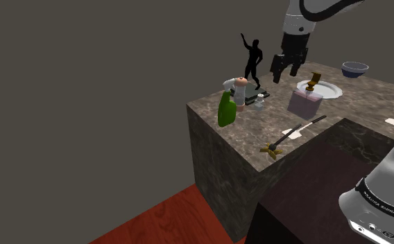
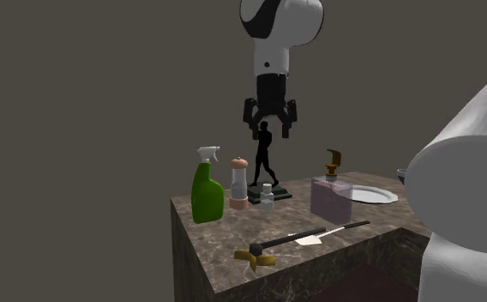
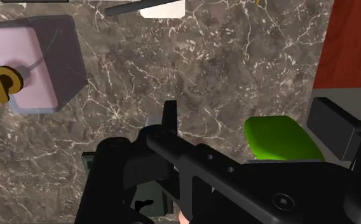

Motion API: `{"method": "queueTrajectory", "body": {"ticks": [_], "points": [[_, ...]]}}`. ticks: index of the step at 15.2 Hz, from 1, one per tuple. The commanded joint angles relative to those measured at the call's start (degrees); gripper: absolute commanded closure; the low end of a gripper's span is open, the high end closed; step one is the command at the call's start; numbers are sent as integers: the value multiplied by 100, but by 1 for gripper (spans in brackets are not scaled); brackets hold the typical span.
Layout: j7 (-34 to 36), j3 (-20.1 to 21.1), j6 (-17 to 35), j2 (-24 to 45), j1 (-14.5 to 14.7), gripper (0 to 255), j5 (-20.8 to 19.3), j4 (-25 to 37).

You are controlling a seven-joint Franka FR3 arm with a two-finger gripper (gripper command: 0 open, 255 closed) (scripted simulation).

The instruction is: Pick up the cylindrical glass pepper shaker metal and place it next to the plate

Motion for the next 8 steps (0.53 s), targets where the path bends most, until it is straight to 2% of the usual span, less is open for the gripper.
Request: {"method": "queueTrajectory", "body": {"ticks": [1,8], "points": [[-36,-34,376,418,-5,0,-2,151],[-227,-167,1289,1804,-38,0,49,961]]}}
